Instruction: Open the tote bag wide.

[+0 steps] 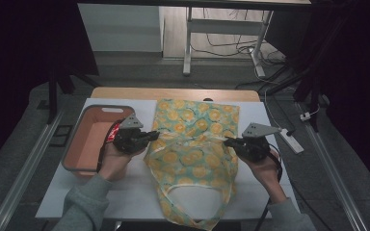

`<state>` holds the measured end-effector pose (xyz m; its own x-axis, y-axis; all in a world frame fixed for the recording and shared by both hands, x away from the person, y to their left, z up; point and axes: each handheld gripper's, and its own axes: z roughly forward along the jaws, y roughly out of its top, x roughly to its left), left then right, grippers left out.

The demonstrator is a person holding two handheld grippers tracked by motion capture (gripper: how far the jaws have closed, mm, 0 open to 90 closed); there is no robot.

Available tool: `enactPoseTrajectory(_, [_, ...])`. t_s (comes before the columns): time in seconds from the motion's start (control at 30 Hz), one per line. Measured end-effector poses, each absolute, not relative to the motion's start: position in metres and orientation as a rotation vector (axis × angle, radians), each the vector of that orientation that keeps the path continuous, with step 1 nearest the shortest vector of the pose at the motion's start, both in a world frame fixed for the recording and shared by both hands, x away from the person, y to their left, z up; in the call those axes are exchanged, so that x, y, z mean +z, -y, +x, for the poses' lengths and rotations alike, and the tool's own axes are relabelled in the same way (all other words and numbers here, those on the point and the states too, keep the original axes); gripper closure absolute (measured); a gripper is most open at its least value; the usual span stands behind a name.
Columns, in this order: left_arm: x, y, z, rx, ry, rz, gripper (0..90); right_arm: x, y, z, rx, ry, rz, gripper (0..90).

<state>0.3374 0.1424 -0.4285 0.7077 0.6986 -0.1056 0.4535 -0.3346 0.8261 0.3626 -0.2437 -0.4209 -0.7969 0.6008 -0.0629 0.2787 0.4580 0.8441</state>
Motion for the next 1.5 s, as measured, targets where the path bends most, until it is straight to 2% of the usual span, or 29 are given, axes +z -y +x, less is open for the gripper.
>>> enactPoseTrajectory(0.23, [-0.44, -0.126, 0.351, 0.316, -0.908, 2.049, 87.9, -0.465, 0.251, 0.4, 1.198, -2.417, 0.918, 89.0])
enactPoseTrajectory(0.67, [-0.455, -0.111, 0.364, 0.285, -0.927, 2.089, 87.9, -0.509, 0.254, 0.408, 1.04, -2.561, 1.015, 87.2])
enactPoseTrajectory(0.7, [-0.454, -0.111, 0.364, 0.286, -0.925, 2.087, 87.9, -0.508, 0.254, 0.406, 1.042, -2.568, 1.012, 84.5])
enactPoseTrajectory(0.73, [-0.454, -0.111, 0.364, 0.286, -0.925, 2.087, 87.9, -0.506, 0.255, 0.404, 1.049, -2.574, 1.002, 78.1])
enactPoseTrajectory(0.77, [-0.454, -0.111, 0.364, 0.283, -0.925, 2.085, 87.9, -0.506, 0.255, 0.404, 1.049, -2.574, 1.002, 78.1])
enactPoseTrajectory(0.83, [-0.454, -0.111, 0.364, 0.282, -0.926, 2.088, 87.9, -0.489, 0.26, 0.391, 1.094, -2.521, 0.958, 55.0])
enactPoseTrajectory(0.97, [-0.455, -0.11, 0.365, 0.283, -0.926, 2.088, 87.9, -0.452, 0.266, 0.363, 1.234, -2.444, 0.875, 41.3])
enactPoseTrajectory(1.07, [-0.456, -0.108, 0.366, 0.277, -0.923, 2.091, 87.9, -0.434, 0.256, 0.348, 1.301, -2.464, 0.771, 38.5])
enactPoseTrajectory(1.13, [-0.457, -0.107, 0.366, 0.275, -0.919, 2.095, 87.9, -0.435, 0.239, 0.344, 1.309, -2.512, 0.705, 38.0])
enactPoseTrajectory(1.27, [-0.458, -0.106, 0.367, 0.269, -0.921, 2.095, 87.9, -0.452, 0.209, 0.349, 1.229, -2.617, 0.636, 36.3])
enactPoseTrajectory(1.33, [-0.458, -0.107, 0.367, 0.269, -0.925, 2.096, 87.8, -0.477, 0.183, 0.362, 1.12, -2.701, 0.603, 35.6])
enactPoseTrajectory(1.5, [-0.457, -0.109, 0.366, 0.275, -0.926, 2.091, 87.8, -0.506, 0.161, 0.381, 0.968, -2.759, 0.596, 34.9])
